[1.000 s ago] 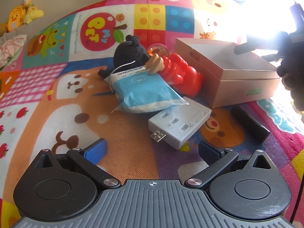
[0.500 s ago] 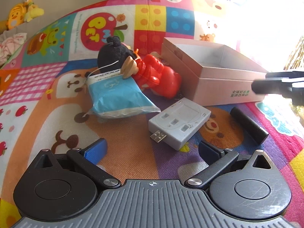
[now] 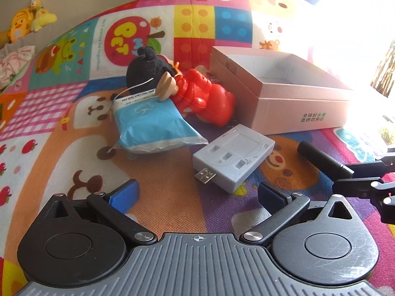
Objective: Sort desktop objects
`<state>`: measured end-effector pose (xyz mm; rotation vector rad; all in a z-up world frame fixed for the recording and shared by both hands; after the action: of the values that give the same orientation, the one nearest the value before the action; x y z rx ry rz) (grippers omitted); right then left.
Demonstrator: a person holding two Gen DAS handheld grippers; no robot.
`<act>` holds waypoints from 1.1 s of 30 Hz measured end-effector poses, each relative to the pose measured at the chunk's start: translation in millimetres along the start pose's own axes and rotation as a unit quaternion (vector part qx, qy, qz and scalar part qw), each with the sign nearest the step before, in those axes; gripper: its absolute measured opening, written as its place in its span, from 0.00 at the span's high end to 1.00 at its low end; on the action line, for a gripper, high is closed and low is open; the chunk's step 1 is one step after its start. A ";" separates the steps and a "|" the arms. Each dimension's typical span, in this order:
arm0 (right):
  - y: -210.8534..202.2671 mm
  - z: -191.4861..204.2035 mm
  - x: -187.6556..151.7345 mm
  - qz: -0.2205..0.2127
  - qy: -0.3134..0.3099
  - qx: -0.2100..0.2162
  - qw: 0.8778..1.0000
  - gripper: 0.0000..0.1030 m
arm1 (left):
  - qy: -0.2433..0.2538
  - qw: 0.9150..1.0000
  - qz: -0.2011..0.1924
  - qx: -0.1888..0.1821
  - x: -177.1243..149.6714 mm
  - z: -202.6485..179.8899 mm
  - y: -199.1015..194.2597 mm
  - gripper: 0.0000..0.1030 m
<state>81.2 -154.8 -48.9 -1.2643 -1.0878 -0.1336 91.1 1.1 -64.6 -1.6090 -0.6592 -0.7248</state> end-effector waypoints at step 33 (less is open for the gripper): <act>3.5 -83.2 -14.4 -0.057 0.208 -0.102 0.971 0.04 | 0.074 0.996 -0.004 -0.050 13.2 -36.8 10.0 0.48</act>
<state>124.0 -227.5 -53.6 -1.2816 -0.7948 -0.5843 103.7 -36.4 -56.8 -1.6260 -0.5302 -0.8846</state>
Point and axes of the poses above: each gripper's, at about its wrist camera, not at the fingertips, and y roughly the way its jaws point, z to its left, x to its top, the point moved 10 cm from there along y, roughly the way its jaws point, and after that the axes turned 7 degrees about -x, right-handed, at the moved point
